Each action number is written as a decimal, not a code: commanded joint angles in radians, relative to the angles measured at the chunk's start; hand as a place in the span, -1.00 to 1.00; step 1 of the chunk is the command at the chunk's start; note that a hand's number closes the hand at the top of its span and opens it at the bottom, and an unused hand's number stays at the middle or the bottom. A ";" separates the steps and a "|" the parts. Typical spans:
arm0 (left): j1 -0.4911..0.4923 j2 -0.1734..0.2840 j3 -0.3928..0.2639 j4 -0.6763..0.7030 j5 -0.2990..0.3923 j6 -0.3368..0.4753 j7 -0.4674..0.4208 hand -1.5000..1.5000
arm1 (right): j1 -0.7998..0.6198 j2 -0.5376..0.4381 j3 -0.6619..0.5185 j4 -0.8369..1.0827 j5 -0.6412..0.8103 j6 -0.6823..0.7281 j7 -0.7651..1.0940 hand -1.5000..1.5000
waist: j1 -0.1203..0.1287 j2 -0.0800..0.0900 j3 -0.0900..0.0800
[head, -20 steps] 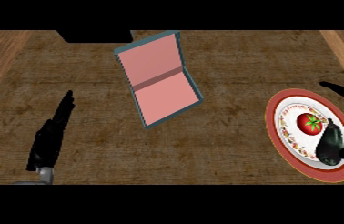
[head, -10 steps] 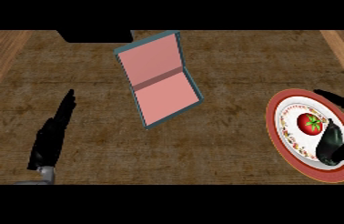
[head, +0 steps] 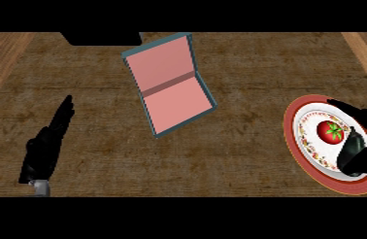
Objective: Pick the tomato from the plate and place it in the cardboard box
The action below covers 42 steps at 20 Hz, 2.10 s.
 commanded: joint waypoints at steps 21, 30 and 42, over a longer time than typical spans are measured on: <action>0.014 -0.081 0.049 0.005 -0.063 -0.050 -0.023 0.00 | -0.098 0.110 -0.072 0.269 0.204 -0.024 -0.165 -1.00 | 0.003 0.001 0.000; -0.010 -0.086 0.057 0.055 -0.085 -0.049 -0.063 0.00 | -0.086 0.138 -0.068 0.235 0.328 -0.299 -0.209 1.00 | 0.002 0.002 0.000; -0.138 -0.111 -0.057 0.005 -0.106 -0.104 -0.004 0.00 | -0.585 0.132 0.233 0.249 0.399 -0.186 -0.729 1.00 | 0.224 0.066 0.007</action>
